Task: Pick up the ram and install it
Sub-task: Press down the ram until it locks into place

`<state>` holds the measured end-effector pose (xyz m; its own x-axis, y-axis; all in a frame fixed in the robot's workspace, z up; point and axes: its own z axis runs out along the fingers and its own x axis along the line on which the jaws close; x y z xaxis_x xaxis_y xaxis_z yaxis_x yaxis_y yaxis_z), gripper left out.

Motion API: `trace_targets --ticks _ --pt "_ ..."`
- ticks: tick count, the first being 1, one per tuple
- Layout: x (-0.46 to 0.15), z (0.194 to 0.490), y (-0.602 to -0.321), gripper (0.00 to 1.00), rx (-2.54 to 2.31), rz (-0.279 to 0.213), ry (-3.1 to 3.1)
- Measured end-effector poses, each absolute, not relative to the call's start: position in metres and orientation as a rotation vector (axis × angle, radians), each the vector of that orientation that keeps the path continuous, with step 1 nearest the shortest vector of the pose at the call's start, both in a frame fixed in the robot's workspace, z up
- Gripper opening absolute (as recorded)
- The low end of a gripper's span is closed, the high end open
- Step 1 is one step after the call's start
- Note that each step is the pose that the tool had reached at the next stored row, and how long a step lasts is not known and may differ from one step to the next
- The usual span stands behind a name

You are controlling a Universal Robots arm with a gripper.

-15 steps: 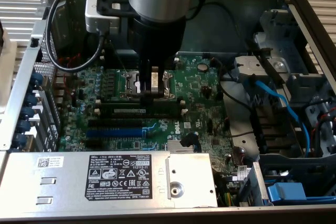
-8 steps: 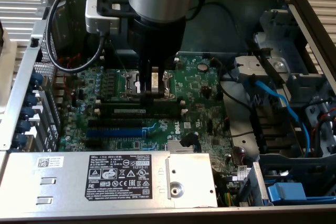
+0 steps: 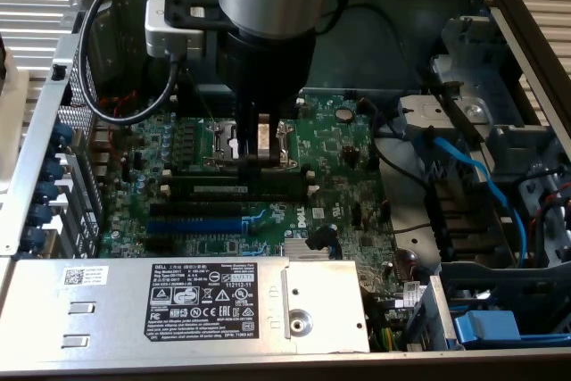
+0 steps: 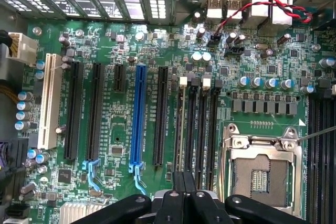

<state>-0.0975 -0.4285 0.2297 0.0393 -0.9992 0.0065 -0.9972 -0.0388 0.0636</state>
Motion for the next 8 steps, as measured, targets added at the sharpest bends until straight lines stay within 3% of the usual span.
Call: trace_targets --ticks 8 --pt "-0.0975 0.2296 -0.4285 0.1 2.227 -0.054 -2.136"
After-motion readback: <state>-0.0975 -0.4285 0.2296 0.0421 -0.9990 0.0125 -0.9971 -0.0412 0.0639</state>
